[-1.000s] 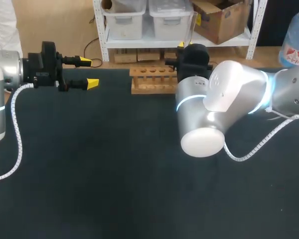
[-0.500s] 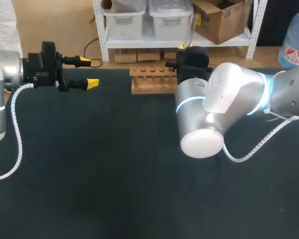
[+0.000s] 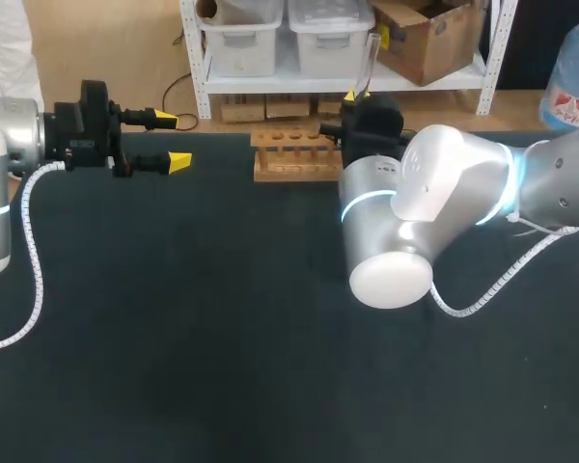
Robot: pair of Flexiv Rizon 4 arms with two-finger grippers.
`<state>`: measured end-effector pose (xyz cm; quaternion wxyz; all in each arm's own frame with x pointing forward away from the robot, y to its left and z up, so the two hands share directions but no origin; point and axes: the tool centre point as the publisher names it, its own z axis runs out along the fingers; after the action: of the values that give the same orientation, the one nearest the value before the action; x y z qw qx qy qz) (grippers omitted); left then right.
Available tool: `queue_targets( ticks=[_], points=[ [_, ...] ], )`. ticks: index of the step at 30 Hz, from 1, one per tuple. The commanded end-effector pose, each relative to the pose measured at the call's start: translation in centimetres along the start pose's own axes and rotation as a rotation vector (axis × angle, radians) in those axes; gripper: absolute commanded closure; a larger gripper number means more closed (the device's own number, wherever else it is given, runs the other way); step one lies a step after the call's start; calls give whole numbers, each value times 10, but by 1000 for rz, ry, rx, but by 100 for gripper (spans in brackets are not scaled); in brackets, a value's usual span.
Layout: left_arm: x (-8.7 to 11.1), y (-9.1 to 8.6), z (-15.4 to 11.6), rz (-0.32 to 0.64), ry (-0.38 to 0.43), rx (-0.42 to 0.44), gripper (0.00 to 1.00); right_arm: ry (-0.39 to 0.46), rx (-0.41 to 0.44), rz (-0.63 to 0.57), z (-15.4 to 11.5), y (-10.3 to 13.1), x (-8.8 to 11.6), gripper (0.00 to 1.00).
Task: Grasp the test tube, adjust it, and insert it.
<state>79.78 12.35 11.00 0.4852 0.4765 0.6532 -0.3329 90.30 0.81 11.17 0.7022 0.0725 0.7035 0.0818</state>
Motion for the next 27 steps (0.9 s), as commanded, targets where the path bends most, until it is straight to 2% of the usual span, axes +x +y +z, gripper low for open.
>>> queue_targets(
  ticks=[1, 16, 27],
  points=[
    [1, -1, 0, 3, -5, -5, 0, 3, -299, 2, 0, -3, 2, 100],
    [1, -1, 0, 3, -5, -5, 0, 22, -332, 1, 7, 2, 16, 100],
    [1, -1, 0, 3, -5, -5, 0, 33, -327, 24, 1, 1, 26, 100]
  ],
)
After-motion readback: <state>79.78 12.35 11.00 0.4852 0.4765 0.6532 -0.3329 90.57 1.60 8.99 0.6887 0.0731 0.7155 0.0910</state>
